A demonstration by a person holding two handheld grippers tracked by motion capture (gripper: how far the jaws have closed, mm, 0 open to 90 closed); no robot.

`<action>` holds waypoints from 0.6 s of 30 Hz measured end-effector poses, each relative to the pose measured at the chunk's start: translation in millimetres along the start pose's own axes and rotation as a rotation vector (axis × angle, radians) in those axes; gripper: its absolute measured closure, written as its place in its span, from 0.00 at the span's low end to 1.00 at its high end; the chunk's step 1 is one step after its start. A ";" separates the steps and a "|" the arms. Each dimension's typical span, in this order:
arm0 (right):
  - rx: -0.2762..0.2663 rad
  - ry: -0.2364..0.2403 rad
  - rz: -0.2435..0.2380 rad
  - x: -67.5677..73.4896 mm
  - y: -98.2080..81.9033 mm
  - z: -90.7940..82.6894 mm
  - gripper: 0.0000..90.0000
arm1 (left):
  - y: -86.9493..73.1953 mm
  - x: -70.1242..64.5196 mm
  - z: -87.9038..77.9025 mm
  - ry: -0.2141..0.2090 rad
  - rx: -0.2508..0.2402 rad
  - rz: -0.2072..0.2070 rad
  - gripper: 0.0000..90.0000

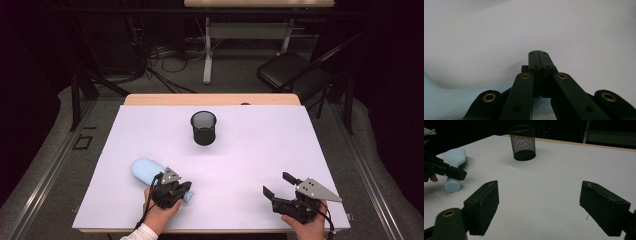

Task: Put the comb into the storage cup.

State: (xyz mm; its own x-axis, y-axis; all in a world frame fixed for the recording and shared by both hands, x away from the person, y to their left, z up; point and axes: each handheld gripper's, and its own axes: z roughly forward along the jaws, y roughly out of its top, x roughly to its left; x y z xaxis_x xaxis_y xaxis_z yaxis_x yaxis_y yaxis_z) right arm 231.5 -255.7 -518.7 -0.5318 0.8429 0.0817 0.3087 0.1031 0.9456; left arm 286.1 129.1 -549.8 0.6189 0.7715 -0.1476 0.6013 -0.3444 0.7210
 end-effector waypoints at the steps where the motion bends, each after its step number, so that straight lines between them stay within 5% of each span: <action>1: 0.001 0.000 0.001 0.1 0.0 -0.1 0.17 | 0.5 -0.2 -0.5 0.001 0.007 -0.003 1.00; 18: -0.005 0.001 0.008 -0.8 -0.8 0.9 0.18 | 15.0 -3.4 6.1 0.023 0.113 -0.073 1.00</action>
State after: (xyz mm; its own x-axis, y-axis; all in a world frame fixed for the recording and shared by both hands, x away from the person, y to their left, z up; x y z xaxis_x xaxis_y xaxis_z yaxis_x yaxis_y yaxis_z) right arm 232.4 -256.0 -519.9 -0.5304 0.8430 0.0896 0.3093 0.0941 0.9463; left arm 296.1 118.1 -542.6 0.5604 0.8084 -0.1802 0.6983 -0.3442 0.6276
